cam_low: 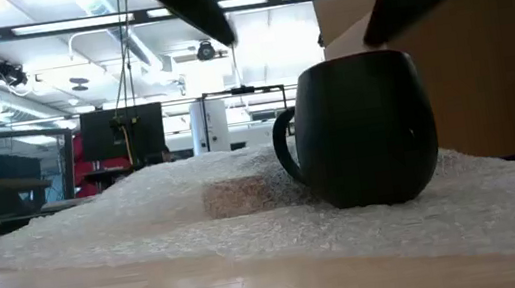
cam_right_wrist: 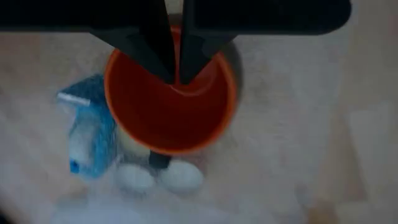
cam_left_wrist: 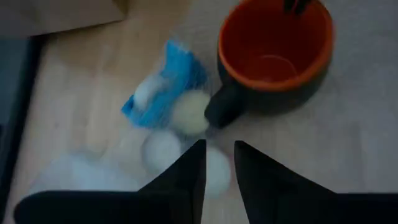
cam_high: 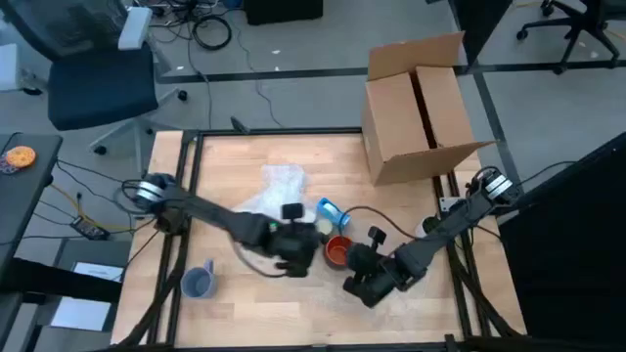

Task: Wrap mug
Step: Wrap the black mug with the transparent bubble wrap

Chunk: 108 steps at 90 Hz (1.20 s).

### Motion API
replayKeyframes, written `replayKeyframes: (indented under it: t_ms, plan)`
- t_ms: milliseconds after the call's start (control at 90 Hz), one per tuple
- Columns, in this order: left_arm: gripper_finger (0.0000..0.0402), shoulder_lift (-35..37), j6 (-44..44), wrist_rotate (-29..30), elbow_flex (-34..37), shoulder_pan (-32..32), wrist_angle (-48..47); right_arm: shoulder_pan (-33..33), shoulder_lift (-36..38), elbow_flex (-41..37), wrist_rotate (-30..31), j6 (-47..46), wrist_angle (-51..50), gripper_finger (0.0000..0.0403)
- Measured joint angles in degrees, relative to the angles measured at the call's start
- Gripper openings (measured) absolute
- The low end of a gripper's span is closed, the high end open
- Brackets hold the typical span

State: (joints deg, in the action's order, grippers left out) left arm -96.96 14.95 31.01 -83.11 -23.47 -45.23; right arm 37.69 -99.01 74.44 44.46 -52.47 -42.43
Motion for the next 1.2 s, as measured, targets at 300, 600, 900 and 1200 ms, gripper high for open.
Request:
replayKeyframes:
  t_ms: [300, 600, 900, 1200]
  plan:
    - [0.0067, 13.2, 5.1, 1.9, 20.5, -10.3, 18.0, 4.1, 0.1, 7.6, -1.6, 1.0, -2.2, 0.0000]
    - [0.0067, 13.7, -2.8, -3.5, 23.3, -15.2, 18.4, 3.7, 0.1, 16.4, -26.7, -11.5, -11.5, 0.0000]
    - [0.0067, 12.8, 0.6, -1.3, 23.4, -28.7, 17.6, 7.9, -7.2, 16.0, -51.8, -35.7, -15.3, 0.0000]
    - [0.0067, 8.2, -3.1, 19.8, 23.4, -36.1, 22.1, 8.8, -18.3, 16.0, -70.0, -39.4, -20.0, 0.0039]
